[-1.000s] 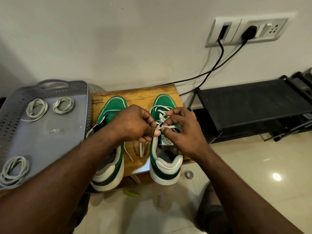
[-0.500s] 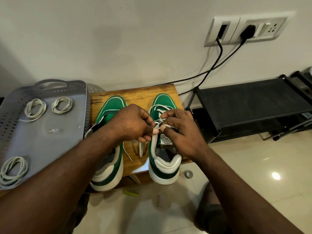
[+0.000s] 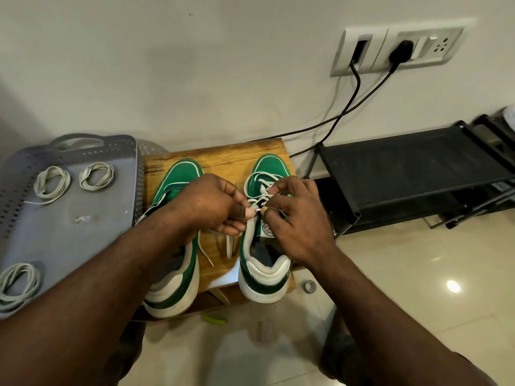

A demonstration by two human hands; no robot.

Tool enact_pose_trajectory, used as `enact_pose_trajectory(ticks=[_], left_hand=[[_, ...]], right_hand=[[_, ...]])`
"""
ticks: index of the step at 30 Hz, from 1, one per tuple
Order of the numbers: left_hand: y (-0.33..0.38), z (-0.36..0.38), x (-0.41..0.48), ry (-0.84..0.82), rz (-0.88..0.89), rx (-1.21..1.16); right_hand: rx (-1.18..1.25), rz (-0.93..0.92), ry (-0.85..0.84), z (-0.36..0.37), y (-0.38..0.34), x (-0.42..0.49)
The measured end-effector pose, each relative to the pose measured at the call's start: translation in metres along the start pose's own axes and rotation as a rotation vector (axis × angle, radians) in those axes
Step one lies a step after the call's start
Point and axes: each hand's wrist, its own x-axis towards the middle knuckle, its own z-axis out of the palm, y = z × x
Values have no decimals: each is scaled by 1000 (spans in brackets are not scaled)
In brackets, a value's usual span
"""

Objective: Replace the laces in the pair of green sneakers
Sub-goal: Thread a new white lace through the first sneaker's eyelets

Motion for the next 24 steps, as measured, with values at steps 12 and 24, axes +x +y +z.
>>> enact_pose_trajectory(ticks=[12,24], left_hand=[[-1,-1,0,8,46,46],[-3,7,6,70,96,113]], right_hand=[[115,-36,-118,3,7,1],[49,45,-76,7,2,0]])
